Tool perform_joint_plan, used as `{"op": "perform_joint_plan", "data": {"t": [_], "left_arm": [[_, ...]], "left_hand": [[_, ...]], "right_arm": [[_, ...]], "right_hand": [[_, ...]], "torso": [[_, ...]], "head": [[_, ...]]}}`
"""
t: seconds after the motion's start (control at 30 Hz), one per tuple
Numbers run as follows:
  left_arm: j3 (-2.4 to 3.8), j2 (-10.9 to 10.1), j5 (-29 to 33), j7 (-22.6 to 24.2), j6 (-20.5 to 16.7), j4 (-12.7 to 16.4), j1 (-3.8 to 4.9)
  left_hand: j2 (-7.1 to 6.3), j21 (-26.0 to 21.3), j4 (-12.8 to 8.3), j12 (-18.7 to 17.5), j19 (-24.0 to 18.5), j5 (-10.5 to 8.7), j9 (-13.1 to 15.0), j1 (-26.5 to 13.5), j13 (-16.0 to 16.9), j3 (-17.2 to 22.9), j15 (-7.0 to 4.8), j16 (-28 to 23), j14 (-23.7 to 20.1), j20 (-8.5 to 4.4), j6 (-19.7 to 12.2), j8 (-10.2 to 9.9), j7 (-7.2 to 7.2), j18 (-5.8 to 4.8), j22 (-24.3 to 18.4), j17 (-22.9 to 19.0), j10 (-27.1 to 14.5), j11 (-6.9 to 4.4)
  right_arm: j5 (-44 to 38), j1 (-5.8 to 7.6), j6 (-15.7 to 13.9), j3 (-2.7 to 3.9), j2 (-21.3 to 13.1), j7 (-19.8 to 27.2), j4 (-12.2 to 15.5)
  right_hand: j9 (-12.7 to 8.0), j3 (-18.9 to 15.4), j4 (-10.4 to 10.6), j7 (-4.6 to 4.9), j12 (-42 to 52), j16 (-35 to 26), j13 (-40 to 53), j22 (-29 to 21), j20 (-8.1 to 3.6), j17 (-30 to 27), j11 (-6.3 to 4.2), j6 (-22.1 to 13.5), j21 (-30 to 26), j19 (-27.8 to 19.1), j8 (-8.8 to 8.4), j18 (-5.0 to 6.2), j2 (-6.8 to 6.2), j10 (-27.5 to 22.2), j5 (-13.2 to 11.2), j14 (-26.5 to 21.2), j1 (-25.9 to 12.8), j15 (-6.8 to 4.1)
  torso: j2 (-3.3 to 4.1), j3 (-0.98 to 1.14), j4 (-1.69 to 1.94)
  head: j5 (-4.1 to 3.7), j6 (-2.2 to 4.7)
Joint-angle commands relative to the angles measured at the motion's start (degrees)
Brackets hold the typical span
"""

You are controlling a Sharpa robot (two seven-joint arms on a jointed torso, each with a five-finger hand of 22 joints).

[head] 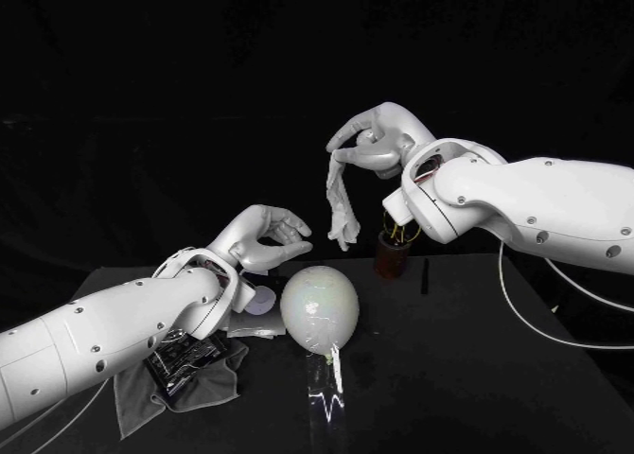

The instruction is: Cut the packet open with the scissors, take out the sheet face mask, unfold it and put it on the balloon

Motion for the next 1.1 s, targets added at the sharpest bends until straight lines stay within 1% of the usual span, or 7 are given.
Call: {"op": "perform_joint_plan", "data": {"t": [0.03, 0.1, 0.17, 0.3, 0.43, 0.8, 1.1], "left_arm": [[0.07, 0.57, -2.53, -1.08, -1.96, -0.38, -0.01], [0.07, 1.01, -2.9, -1.98, -1.81, -0.64, -0.02], [0.07, 1.36, -3.2, -2.68, -1.64, -0.79, -0.03], [0.08, 2.27, -3.72, -4.28, -1.29, -1.3, -0.03], [0.09, 2.78, -3.84, -5.22, -0.94, -1.7, -0.03], [0.12, 3.82, -3.02, -7.44, -0.84, -3.78, -0.02], [0.18, 4.42, -1.86, -7.39, -0.63, -4.51, -0.02]], "left_hand": [[0.27, 2.86, 0.1, 1.15, 1.81, 0.09, -0.43, -0.53, 0.64, -0.2, -0.64, 4.14, 1.4, -1.06, 0.63, -0.69, -0.27, 0.64, 1.66, 1.99, -0.16, -0.33], [0.28, 3.59, 0.1, 1.36, 1.87, 0.12, -0.54, -0.53, 0.76, -0.17, -0.73, 5.05, 1.37, -1.33, 0.76, -0.86, -0.32, 0.58, 2.13, 2.44, -0.2, -0.39], [0.53, 6.38, 0.33, 2.41, 2.78, 0.12, -0.98, -0.8, 1.31, -0.17, -1.26, 8.44, 2.65, -2.25, 1.11, -1.49, -0.53, 0.57, 3.85, 3.94, 0.41, -0.82], [0.33, 7.83, 0.7, 2.71, 1.91, 0.11, -1.63, -1.34, 1.56, -0.24, -1.16, 9.67, 2.0, -2.52, 0.42, -2.6, -0.28, 0.37, 4.93, 4.45, -0.06, -0.64], [0.38, 8.46, 1.08, 2.92, 1.43, 0.11, -1.84, -1.8, 1.7, -0.34, -1.08, 10.15, 1.74, -2.56, 0.6, -2.83, -0.23, 0.3, 5.41, 4.6, -0.21, -0.57], [0.34, 9.67, 2.01, 3.35, 0.47, 0.11, -2.53, -2.7, 1.99, -0.58, -0.96, 10.99, 1.38, -2.55, -0.05, -3.92, 0.0, 0.26, 6.33, 4.74, -0.51, -0.41], [0.47, 10.13, 2.15, 3.35, -0.02, 0.11, -2.66, -2.46, 2.02, -0.47, -0.82, 11.08, 1.05, -2.52, 0.09, -4.05, 0.16, 0.25, 6.7, 4.64, -0.87, -0.22]], "right_arm": [[0.29, 0.03, -1.02, 0.05, 0.22, 0.33, 0.24], [0.36, 0.03, -1.11, 0.05, 0.26, 0.4, 0.34], [0.41, 0.03, -1.15, 0.05, 0.25, 0.44, 0.44], [0.62, 0.03, -1.23, 0.05, 0.22, 0.6, 0.79], [1.21, 0.03, -1.2, 0.05, 0.43, 0.87, 0.92], [2.88, -0.01, -0.9, 0.04, 0.84, 1.56, 0.97], [3.27, -0.02, -0.89, 0.04, 0.94, 1.78, 0.89]], "right_hand": [[0.09, 0.32, -0.02, -0.02, 0.2, 0.3, 15.05, 15.09, -0.33, 15.05, 0.15, 0.38, 0.38, 6.24, 0.24, -0.8, 0.12, 6.19, 0.31, 5.99, -0.71, -0.1], [0.09, 0.32, -0.02, -0.02, 0.2, 0.3, 15.05, 15.09, -0.33, 15.05, 0.15, 0.38, 0.38, 6.24, 0.24, -0.8, 0.12, 6.19, 0.31, 5.99, -0.71, -0.1], [0.09, 0.32, -0.02, -0.02, 0.2, 0.3, 15.05, 15.09, -0.33, 15.05, 0.15, 0.38, 0.38, 6.24, 0.24, -0.8, 0.12, 6.19, 0.31, 5.99, -0.71, -0.1], [0.09, 0.32, -0.02, -0.02, 0.2, 0.3, 15.05, 15.09, -0.33, 15.05, 0.15, 0.38, 0.38, 6.24, 0.24, -0.8, 0.12, 6.19, 0.31, 5.99, -0.71, -0.1], [0.06, 0.49, -0.17, -0.08, 0.2, 0.3, 15.05, 15.09, -0.39, 15.05, 0.1, 0.47, 0.38, 6.24, 0.43, -0.8, -0.03, 6.19, 2.03, 5.99, -1.3, -0.15], [0.05, 0.48, -0.25, -0.12, 0.2, 0.3, 15.05, 15.09, -0.42, 15.05, 0.07, 0.48, 0.38, 6.24, 0.54, -0.8, -0.02, 6.19, 2.87, 5.99, -1.6, -0.18], [0.05, 0.48, -0.26, -0.12, 0.2, 0.3, 15.05, 15.09, -0.42, 15.05, 0.07, 0.48, 0.38, 6.24, 0.54, -0.8, -0.02, 6.19, 2.9, 5.99, -1.61, -0.19]], "torso": [[0.0, -0.04, -0.04], [-0.01, -0.04, -0.02], [-0.02, -0.01, 0.0], [-0.02, -0.03, -0.13], [0.0, 0.03, -0.08], [-0.01, -0.04, 0.01], [0.0, -0.01, -0.03]], "head": [[-0.05, 0.18], [0.04, 0.21], [0.1, 0.23], [0.34, 0.32], [0.43, 0.44], [0.43, 0.88], [0.43, 0.87]]}}
